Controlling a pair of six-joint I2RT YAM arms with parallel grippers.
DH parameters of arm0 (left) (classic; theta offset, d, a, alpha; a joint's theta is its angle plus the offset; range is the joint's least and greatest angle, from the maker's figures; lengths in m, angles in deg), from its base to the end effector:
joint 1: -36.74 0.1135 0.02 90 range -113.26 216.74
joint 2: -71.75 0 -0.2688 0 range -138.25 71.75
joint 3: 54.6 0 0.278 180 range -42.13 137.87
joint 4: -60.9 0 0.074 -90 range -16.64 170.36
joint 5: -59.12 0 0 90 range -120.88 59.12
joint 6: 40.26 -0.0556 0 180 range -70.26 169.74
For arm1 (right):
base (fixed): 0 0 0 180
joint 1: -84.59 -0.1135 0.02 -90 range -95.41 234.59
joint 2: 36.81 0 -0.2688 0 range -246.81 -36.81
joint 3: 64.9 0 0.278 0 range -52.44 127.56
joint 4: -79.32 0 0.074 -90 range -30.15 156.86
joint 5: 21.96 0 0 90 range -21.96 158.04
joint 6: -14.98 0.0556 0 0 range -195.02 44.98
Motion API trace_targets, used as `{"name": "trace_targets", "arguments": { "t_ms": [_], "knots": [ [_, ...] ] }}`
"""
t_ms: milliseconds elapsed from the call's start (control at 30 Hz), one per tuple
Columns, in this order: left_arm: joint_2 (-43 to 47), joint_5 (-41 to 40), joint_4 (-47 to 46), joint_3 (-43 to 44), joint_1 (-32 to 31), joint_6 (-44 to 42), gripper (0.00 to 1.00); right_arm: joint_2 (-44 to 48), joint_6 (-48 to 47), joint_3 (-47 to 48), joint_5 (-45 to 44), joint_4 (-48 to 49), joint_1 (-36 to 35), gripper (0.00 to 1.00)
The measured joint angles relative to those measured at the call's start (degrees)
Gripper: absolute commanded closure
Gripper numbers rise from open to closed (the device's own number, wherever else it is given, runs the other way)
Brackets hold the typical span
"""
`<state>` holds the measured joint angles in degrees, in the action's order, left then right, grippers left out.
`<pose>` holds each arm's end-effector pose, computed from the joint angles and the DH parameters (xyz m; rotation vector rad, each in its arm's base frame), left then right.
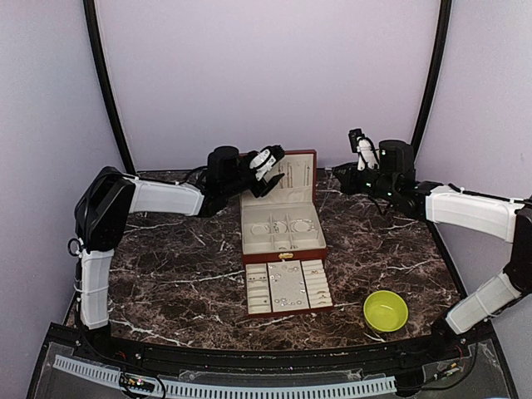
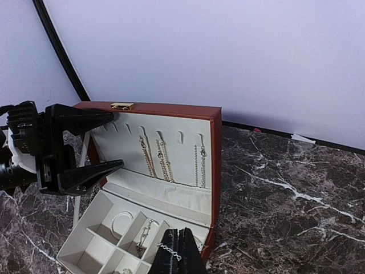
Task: Organize the mixed jewelry
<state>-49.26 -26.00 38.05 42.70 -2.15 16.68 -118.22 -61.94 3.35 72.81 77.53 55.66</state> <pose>0.4192 -0.3442 0.2302 0.9857 1.2446 -0.1470 0.3265 0.1857 0.2826 -0.3172 1.8445 0.5877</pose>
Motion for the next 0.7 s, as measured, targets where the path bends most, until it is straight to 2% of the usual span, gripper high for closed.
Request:
{"name": "trace_targets", "arguments": {
  "t_ms": [700],
  "knots": [
    [-3.06, -1.84, 2.54, 4.61, -0.02, 0.76, 0.37, 0.00, 1.46, -0.70, 1.79, 0.52, 0.07, 1.00]
  ]
}}
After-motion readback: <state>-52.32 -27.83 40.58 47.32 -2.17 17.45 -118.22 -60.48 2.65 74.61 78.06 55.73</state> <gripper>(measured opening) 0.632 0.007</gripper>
